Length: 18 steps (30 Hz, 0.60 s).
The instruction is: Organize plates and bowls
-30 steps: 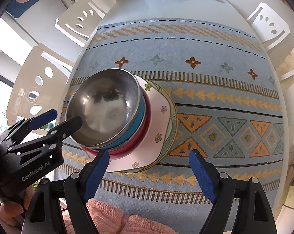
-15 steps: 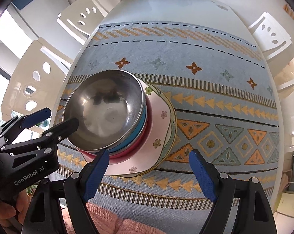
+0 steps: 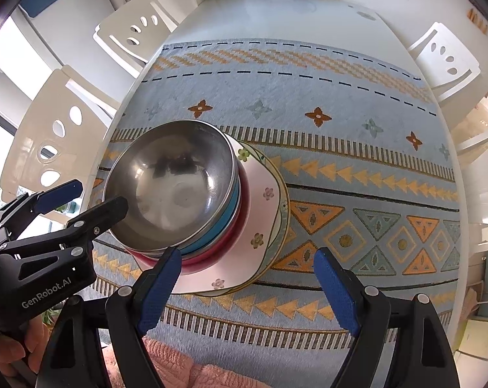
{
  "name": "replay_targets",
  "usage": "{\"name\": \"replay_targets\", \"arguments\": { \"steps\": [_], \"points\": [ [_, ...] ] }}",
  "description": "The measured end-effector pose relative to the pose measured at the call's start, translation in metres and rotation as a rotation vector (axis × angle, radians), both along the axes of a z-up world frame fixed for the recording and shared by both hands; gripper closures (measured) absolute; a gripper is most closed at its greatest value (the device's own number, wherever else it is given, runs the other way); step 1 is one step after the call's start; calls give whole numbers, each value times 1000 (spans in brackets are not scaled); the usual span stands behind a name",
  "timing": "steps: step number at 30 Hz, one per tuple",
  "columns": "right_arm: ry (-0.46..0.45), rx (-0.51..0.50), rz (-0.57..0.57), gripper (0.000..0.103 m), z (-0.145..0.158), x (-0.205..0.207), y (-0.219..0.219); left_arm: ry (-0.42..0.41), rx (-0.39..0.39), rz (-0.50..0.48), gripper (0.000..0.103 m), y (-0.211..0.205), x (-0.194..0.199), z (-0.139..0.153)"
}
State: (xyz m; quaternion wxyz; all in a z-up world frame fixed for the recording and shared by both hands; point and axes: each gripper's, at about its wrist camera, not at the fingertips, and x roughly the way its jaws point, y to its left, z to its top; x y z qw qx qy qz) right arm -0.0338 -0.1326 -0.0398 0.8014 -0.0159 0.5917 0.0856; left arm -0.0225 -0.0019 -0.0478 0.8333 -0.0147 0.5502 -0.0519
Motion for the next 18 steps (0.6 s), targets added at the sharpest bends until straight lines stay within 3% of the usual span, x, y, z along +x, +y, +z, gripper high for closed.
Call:
{"name": "replay_targets", "arguments": {
  "steps": [18],
  "points": [
    [-6,-8,-11,21,3,1,0,3,3,-7,32,2,2,-2]
  ]
}}
